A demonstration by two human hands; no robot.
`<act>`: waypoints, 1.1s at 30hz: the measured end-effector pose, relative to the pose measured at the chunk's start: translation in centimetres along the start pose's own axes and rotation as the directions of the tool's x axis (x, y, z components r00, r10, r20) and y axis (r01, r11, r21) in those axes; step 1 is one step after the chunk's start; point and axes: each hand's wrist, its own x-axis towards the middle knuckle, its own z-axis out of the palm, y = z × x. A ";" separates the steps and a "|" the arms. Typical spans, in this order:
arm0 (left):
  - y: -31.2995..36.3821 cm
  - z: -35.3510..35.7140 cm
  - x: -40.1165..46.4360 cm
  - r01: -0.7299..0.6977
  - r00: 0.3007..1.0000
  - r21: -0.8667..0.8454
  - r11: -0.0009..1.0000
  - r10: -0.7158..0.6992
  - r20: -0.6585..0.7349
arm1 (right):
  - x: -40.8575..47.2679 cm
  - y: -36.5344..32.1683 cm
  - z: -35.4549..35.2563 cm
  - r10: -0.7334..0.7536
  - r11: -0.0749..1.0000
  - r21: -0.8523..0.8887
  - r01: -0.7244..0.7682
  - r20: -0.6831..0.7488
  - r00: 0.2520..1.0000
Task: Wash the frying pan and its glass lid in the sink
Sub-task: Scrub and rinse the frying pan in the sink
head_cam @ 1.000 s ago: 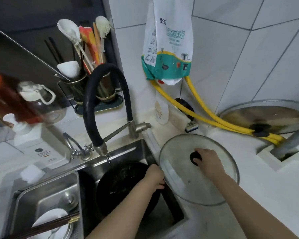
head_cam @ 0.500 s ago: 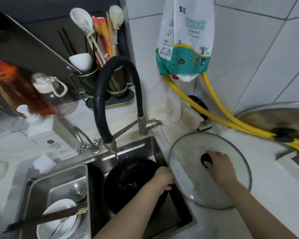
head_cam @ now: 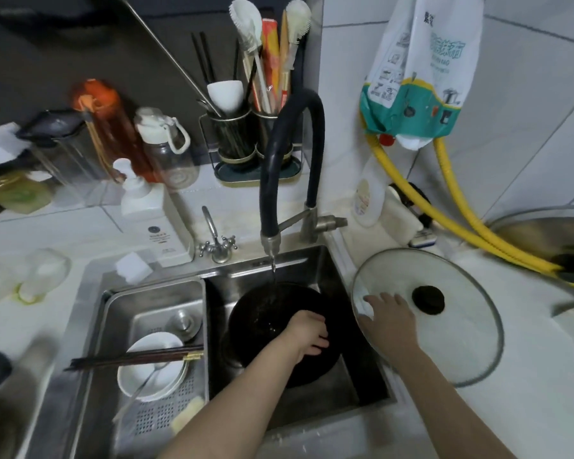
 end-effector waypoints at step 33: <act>-7.1 -11.9 -5.3 -0.002 0.983 0.770 0.638 0.141 -0.115 | -6.3 -12.5 9.7 -0.186 0.906 0.416 0.074 0.235 0.954</act>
